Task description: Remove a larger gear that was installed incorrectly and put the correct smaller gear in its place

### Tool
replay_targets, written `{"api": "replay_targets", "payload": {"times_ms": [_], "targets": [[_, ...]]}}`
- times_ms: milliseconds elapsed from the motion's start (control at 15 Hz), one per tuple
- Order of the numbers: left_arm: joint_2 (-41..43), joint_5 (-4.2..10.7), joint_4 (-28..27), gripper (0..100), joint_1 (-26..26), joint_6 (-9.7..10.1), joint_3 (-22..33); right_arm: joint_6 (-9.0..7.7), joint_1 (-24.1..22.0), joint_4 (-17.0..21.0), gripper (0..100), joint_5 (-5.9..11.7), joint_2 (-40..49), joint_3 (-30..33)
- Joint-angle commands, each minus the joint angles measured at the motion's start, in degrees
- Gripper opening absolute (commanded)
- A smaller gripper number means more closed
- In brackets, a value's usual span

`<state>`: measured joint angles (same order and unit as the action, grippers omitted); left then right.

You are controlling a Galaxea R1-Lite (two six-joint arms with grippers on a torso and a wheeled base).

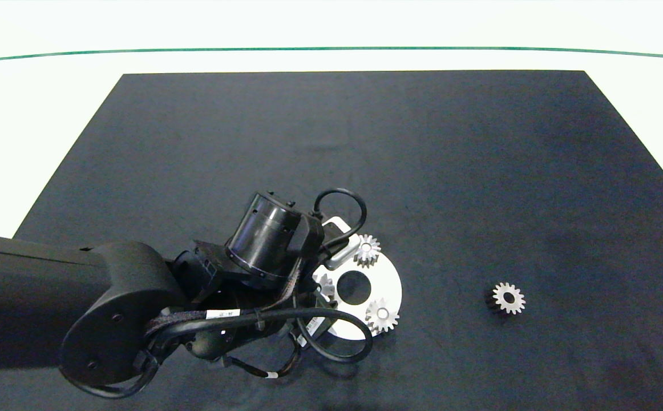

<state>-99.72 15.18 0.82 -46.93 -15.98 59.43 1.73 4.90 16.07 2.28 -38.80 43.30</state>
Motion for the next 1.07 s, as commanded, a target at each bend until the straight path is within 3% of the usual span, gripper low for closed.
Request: {"api": "replay_targets", "payload": {"times_ms": [67,400,600,1067], "targets": [[0.1,0.12,-0.3,8,-0.2,-0.01,0.0,0.03,0.0,0.1,100,0.01,0.0,-0.1],[0.5,0.12,-2.4,4,-0.2,-0.01,1.1,0.03,0.0,0.1,100,0.01,0.0,0.0],[1.4,0.12,-6.4,4,-0.2,-0.01,3.9,0.03,0.1,0.1,100,0.01,0.0,0.0],[2.2,0.12,-7.4,4,-0.1,-0.01,5.4,0.03,0.1,0.1,100,0.01,0.0,0.0]]}}
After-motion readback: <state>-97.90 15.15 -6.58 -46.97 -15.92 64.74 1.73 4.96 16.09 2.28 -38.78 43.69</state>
